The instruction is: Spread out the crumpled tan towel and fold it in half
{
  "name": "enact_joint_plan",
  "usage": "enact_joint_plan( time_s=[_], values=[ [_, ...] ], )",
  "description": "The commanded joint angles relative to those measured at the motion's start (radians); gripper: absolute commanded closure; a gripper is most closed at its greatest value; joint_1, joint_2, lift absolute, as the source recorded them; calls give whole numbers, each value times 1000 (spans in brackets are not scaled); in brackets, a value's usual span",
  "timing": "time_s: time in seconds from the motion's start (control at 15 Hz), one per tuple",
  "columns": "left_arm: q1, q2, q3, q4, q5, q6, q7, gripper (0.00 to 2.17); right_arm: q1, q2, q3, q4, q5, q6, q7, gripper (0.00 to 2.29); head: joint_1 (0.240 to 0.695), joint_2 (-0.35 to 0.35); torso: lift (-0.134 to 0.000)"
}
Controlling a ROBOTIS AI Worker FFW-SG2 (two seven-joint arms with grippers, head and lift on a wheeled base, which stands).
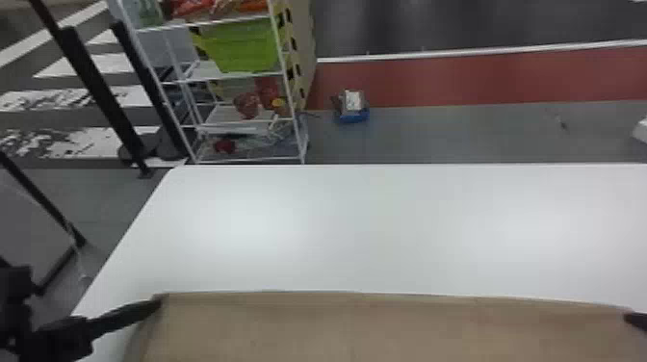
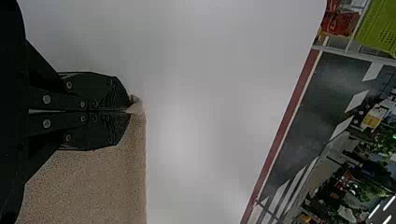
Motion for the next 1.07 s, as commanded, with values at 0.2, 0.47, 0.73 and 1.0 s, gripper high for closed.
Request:
enact_joint_plan(
  time_s=[0.2, 0.47, 0.73, 1.0],
  values=[
    [0, -3, 5, -2, 1, 0, 1, 1359, -49, -14, -46, 68, -96, 83, 1, 1463, 695, 195, -124],
    [0, -3, -1, 3, 1, 0, 11, 1355, -55, -17, 6, 103, -57, 31, -25, 1457, 695, 184, -124],
    [0, -9, -4, 3, 0, -19, 17, 1102, -57, -11, 51, 91, 12, -6, -54, 1399, 695, 194, -124],
    [3, -12, 10, 0, 4, -19, 21, 778, -52, -9, 3, 38, 15, 46, -54, 836, 695, 199, -124]
  ],
)
